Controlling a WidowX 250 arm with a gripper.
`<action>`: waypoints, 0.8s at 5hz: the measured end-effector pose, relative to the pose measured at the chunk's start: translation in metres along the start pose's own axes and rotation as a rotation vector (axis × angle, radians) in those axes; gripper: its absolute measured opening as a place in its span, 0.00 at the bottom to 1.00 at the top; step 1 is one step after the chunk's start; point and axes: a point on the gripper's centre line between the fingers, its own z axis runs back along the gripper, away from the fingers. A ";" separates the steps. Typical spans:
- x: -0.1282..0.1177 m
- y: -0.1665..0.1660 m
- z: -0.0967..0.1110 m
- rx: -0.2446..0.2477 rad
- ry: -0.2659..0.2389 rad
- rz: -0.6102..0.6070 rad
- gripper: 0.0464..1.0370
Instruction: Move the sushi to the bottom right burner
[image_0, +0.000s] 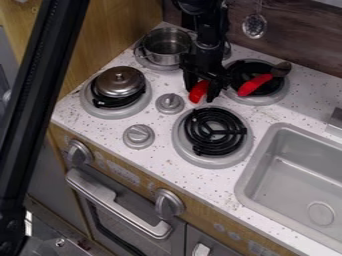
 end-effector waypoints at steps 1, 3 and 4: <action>-0.001 0.001 -0.002 0.006 -0.007 0.000 0.50; -0.028 -0.012 0.025 0.021 -0.044 -0.026 0.50; -0.052 -0.039 0.042 0.029 -0.076 -0.056 0.50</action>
